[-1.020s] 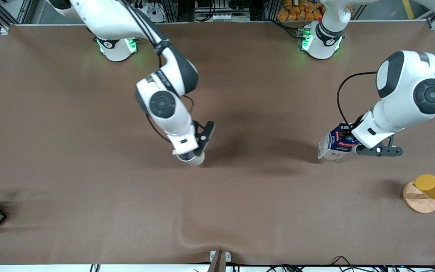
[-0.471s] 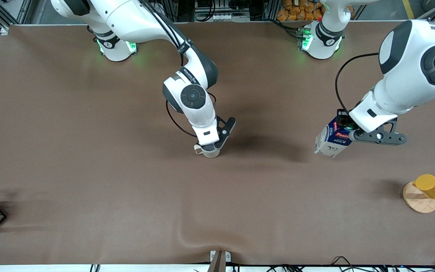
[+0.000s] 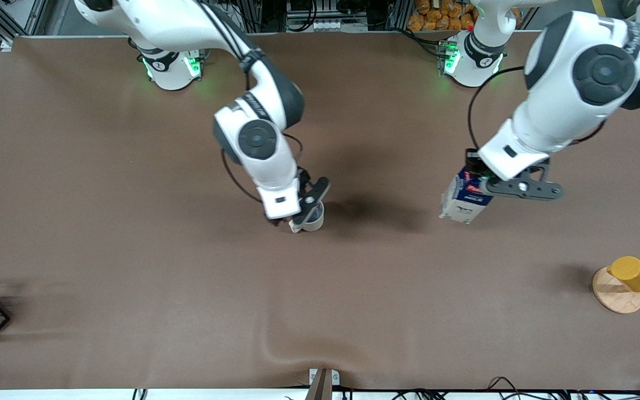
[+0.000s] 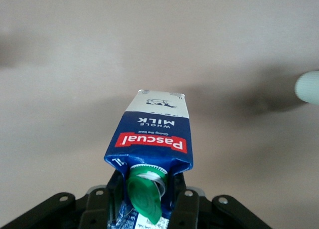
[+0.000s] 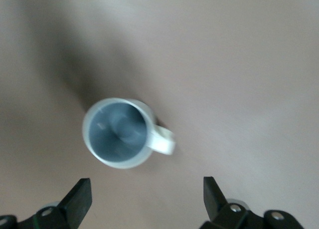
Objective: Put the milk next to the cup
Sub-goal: 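Open and withdraw the right gripper while the left gripper carries milk toward mug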
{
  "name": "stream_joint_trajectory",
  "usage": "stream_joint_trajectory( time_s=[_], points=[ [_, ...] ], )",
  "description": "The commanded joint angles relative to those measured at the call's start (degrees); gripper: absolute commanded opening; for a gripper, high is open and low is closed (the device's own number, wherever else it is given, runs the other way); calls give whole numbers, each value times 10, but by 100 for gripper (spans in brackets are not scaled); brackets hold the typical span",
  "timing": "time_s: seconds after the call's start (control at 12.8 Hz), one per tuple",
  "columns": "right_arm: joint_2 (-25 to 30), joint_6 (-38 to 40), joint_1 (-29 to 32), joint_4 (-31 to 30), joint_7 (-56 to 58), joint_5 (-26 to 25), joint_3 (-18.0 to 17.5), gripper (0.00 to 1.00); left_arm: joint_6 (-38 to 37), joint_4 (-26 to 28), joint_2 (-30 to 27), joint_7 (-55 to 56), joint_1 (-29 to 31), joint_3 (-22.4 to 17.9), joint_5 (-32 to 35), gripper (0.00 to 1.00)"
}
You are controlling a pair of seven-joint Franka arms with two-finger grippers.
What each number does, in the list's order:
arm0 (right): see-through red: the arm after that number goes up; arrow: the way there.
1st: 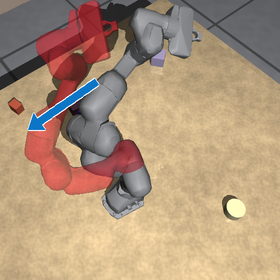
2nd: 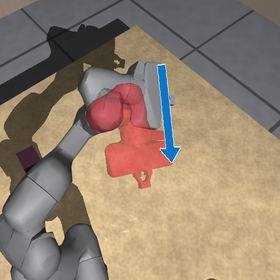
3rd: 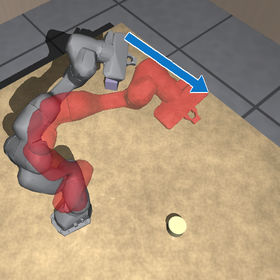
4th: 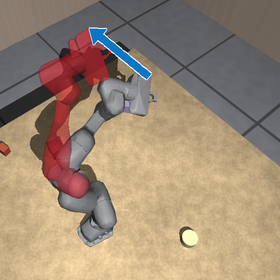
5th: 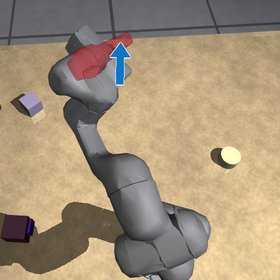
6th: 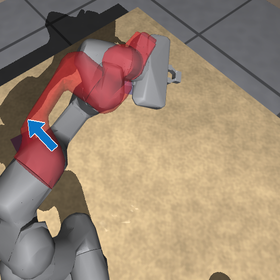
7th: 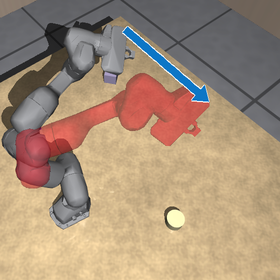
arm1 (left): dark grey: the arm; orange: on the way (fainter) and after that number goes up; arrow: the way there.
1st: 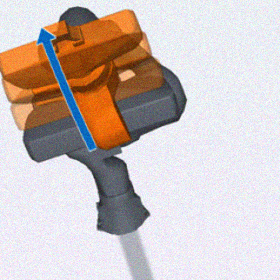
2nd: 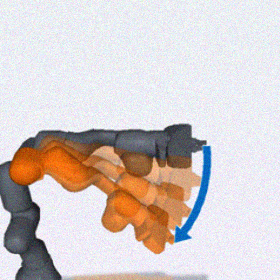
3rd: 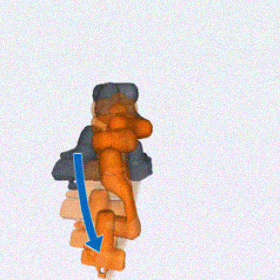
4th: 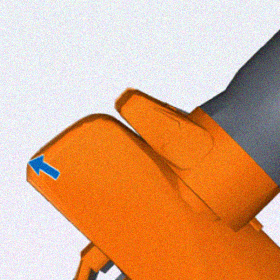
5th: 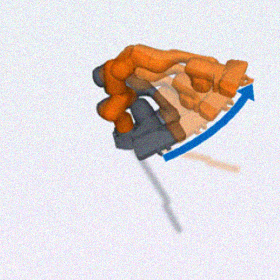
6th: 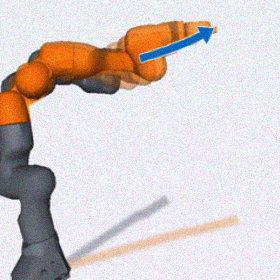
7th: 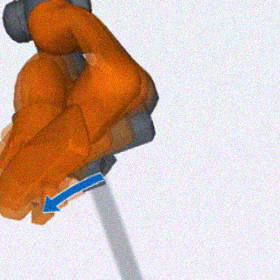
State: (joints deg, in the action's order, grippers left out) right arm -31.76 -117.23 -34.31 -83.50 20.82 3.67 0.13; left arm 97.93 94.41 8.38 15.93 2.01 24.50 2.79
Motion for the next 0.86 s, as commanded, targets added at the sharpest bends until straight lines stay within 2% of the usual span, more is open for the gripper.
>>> stream_joint_trajectory(
  time_s=[0.0, 0.16, 0.31, 0.55, 0.78],
  points=[
    [46, 38, 80, -28, 41, -8, -11, 100, -11, -9, 11, 52, -4, 37, -20, 42],
    [72, 37, 141, -56, 76, -7, -12, 100, -10, -20, 34, 95, -13, 59, -18, 42],
    [104, 41, 180, -73, 81, -8, -11, 100, -9, -33, 59, 146, -52, 61, -14, 42],
    [199, 45, 238, -158, 81, -9, -7, 100, -5, -77, 109, 240, -115, 58, -2, 41],
    [277, 94, 305, -177, 81, -13, -7, 100, 3, -107, 151, 303, -158, 57, 19, 41]
  ],
)
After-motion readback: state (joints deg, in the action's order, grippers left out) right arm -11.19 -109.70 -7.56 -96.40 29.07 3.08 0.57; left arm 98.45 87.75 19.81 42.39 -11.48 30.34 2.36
